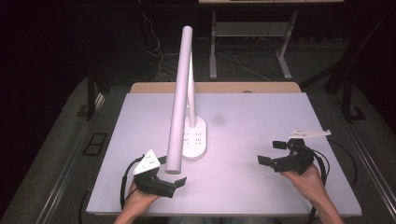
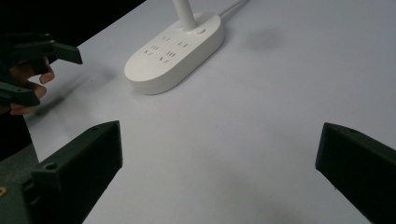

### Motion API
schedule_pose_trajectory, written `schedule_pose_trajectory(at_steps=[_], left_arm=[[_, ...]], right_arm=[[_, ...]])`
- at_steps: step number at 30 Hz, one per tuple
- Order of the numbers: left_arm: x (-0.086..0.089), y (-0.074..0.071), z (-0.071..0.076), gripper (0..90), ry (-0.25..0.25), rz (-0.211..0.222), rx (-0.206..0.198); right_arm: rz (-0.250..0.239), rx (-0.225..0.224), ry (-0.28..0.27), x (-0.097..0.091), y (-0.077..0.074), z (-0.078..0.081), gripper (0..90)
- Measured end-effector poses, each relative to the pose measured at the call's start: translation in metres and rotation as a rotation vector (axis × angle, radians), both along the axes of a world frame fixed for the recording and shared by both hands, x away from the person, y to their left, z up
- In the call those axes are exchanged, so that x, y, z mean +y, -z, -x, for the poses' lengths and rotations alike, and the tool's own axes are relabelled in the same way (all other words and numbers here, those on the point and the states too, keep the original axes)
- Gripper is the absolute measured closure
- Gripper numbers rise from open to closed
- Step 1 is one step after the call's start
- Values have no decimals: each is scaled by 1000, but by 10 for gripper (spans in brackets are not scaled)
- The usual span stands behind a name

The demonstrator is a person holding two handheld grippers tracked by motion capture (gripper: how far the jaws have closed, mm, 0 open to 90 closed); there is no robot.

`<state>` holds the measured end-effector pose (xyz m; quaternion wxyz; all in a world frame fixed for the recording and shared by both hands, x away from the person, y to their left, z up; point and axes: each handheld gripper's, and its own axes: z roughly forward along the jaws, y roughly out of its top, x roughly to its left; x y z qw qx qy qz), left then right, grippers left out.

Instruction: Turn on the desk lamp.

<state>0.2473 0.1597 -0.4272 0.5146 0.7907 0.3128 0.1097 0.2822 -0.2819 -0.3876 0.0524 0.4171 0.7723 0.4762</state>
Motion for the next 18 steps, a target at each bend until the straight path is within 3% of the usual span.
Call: schedule_pose_trajectory(at_steps=[7, 18], left_arm=[[0, 0, 0, 0, 2, 2, -1], [0, 0, -1, 0, -1, 3, 0]], right_arm=[[7, -43, 50, -5, 14, 21, 3], [-5, -47, 84, -13, 29, 41, 4]])
